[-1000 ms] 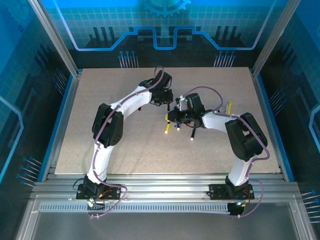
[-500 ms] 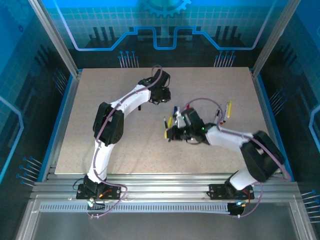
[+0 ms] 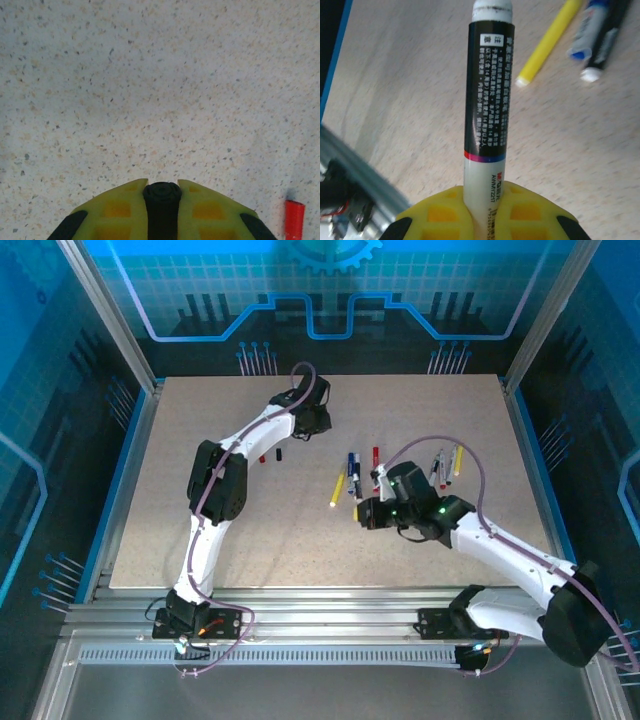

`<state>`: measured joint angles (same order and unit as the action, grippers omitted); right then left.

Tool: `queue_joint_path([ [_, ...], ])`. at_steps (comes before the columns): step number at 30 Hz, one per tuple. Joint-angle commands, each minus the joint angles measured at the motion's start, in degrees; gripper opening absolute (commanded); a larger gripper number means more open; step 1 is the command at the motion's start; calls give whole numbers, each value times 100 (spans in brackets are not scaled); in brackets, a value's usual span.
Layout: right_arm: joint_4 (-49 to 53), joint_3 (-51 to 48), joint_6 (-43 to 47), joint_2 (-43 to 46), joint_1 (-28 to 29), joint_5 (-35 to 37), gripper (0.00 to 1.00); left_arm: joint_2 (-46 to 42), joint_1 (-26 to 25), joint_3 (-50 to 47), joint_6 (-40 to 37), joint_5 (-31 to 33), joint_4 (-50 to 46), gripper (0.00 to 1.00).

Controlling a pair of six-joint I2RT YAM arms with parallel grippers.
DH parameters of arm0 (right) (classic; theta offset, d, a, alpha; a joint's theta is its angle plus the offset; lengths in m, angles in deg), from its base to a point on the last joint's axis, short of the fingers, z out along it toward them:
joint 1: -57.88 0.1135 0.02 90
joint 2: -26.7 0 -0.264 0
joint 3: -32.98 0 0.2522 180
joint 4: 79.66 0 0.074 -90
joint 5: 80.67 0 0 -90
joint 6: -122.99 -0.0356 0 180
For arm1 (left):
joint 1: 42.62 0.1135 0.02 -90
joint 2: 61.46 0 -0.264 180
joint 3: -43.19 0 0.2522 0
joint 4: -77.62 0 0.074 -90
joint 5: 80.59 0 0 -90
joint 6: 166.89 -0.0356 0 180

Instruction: Open the pen caps

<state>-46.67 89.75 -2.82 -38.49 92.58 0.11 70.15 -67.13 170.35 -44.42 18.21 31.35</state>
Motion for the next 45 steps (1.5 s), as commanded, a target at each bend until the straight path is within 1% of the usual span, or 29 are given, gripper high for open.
queue_joint_path([
  [1, 7, 240, 412, -258, -505, 77, 0, -227, 2, -308, -163, 61, -36, 0],
  [4, 32, 449, 612, -627, -829, 289, 0, -289, 2, -529, -238, 94, -45, 0],
  [7, 209, 641, 797, -1060, -1030, 824, 0, -320, 4, -640, -369, 210, -125, 0],
  [9, 320, 709, 929, -1399, -1166, 1061, 0, -329, 2, -710, -420, 299, -165, 0],
  [13, 371, 900, 954, -1861, -1401, 1238, 0, -347, -9, -810, -493, 431, -210, 0],
  [18, 343, 1002, 826, -2117, -1519, 1512, 0, -237, -10, -702, -608, 508, -388, 0],
  [26, 717, 1354, 805, -2597, -1738, 2037, 0, -59, -18, -491, -785, 862, -794, 0],
  [31, 831, 1494, 777, -2828, -1849, 2321, 0, 103, -14, -319, -906, 975, -1011, 0],
  [36, 1205, 1826, 761, -3147, -1905, 2944, 1, 268, -17, -134, -969, 1257, -1290, 0],
  [41, 1413, 2158, 769, -3523, -2031, 2998, 5, 276, -18, -209, -1047, 1392, -1319, 0],
  [45, 1496, 2373, 769, -3813, -2140, 3040, 7, 310, -18, -222, -1074, 1366, -1306, 0],
])
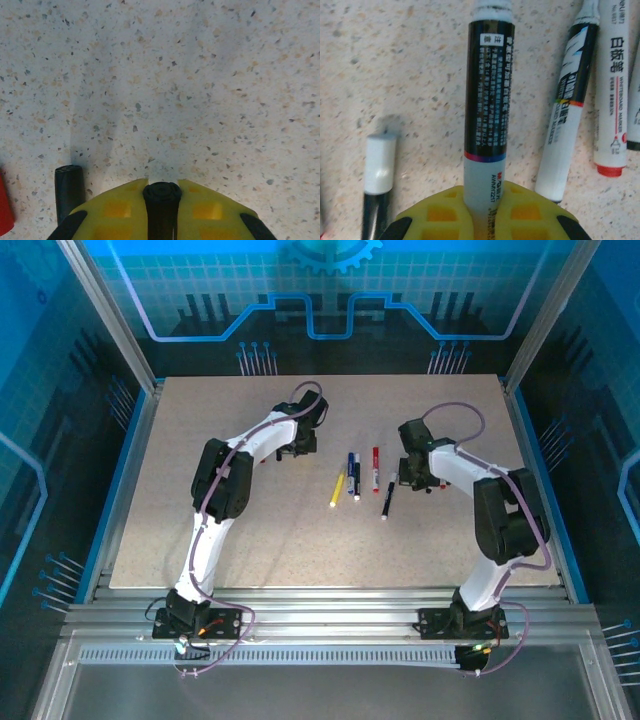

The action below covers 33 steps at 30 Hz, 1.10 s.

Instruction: Open the pen caps

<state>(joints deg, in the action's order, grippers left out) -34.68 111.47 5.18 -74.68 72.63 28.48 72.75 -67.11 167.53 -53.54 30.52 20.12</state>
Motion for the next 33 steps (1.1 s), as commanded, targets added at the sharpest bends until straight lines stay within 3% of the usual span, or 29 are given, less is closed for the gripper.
queue_joint_path([
  [1, 293, 232, -31, -252, -179, 196, 8, 67, -14, 66, -158, 125, -178, 1],
  [12, 427, 495, -137, -645, -312, 187, 27, 149, -20, 51, -212, 89, -179, 15],
  [16, 447, 498, -169, -681, -314, 192, 32, 167, -21, 34, -212, 131, -178, 29],
  [25, 424, 424, -172, -512, -314, 161, 34, 114, -18, 42, -234, 149, -147, 33],
  [33, 360, 300, -197, 237, -138, 26, 34, -137, -80, 51, -237, 246, -125, 33],
])
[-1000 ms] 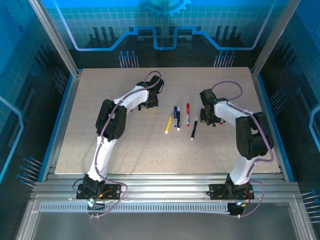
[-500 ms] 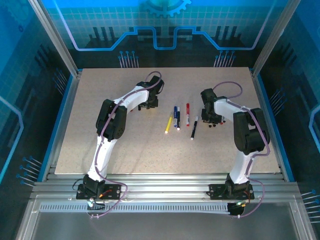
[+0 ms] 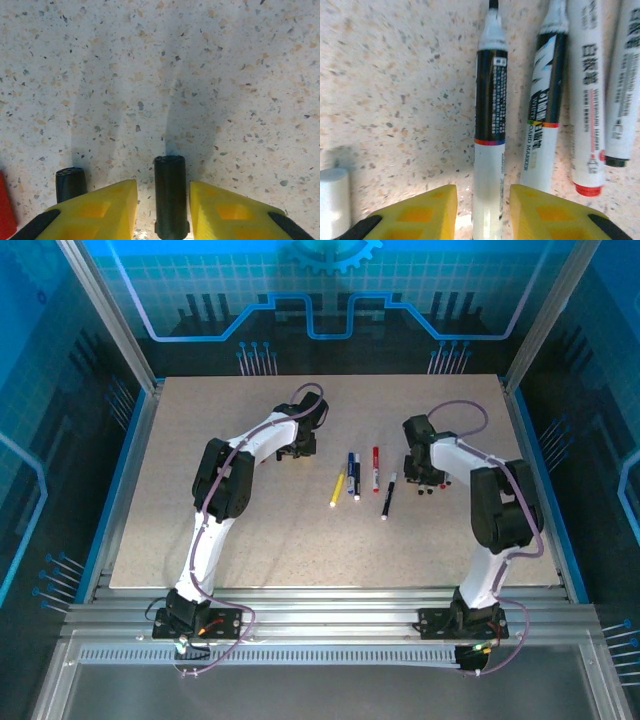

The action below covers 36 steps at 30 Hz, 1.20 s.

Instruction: Open the pen caps

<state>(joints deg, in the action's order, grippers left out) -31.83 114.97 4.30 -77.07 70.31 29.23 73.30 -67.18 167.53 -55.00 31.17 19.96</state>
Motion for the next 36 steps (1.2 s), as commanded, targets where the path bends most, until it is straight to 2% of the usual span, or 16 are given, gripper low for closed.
queue_joint_path([
  [1, 38, -71, -111, 590, 151, -112, 34, -248, -101, 43, -95, 241, -102, 33],
  [5, -199, -172, -44, 969, 442, -535, 37, -531, -230, -113, -91, 105, 75, 33],
  [10, -687, -313, 126, 1247, 953, -1040, 44, -867, -433, -509, 63, -664, 533, 34],
  [14, -1027, -411, 49, 1212, 1249, -1414, 51, -906, -648, -672, 134, -994, 678, 37],
  [22, -1883, -880, -71, 1051, 1525, -1549, 64, -1038, -812, -1158, 151, -1446, 1178, 41],
  [27, -2050, -1068, -107, 1106, 1507, -1652, 65, -1010, -853, -1277, 145, -1725, 1401, 42],
  [36, -2136, -1163, -104, 1154, 1447, -1770, 64, -932, -894, -1215, 149, -1727, 1429, 42],
])
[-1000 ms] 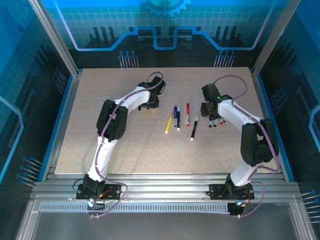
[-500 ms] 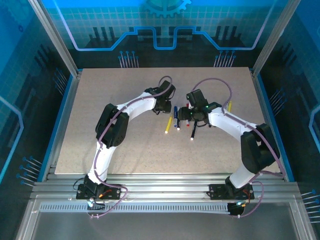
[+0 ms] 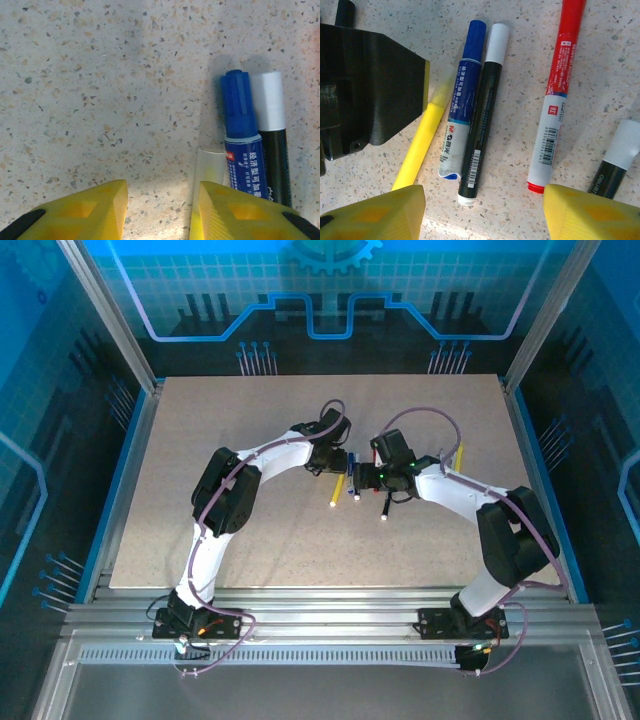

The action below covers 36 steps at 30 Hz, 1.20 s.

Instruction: Open the pen caps

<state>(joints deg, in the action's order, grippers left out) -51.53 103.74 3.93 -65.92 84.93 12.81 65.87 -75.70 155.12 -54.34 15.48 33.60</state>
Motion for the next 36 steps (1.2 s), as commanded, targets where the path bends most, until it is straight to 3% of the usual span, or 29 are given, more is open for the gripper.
queue_joint_path([
  [1, -171, -32, -65, 10, -21, -160, 64, -188, -45, 35, 68, -172, 64, 42],
  [20, -172, 14, -56, -154, -74, -349, 63, -25, -171, 103, -113, -312, 89, 42],
  [27, -170, 14, -84, -184, -107, -378, 62, 363, -242, 594, -136, 245, -561, 40],
  [36, -180, 4, -109, -202, -154, -430, 62, 571, -252, 727, -165, 237, -643, 38],
])
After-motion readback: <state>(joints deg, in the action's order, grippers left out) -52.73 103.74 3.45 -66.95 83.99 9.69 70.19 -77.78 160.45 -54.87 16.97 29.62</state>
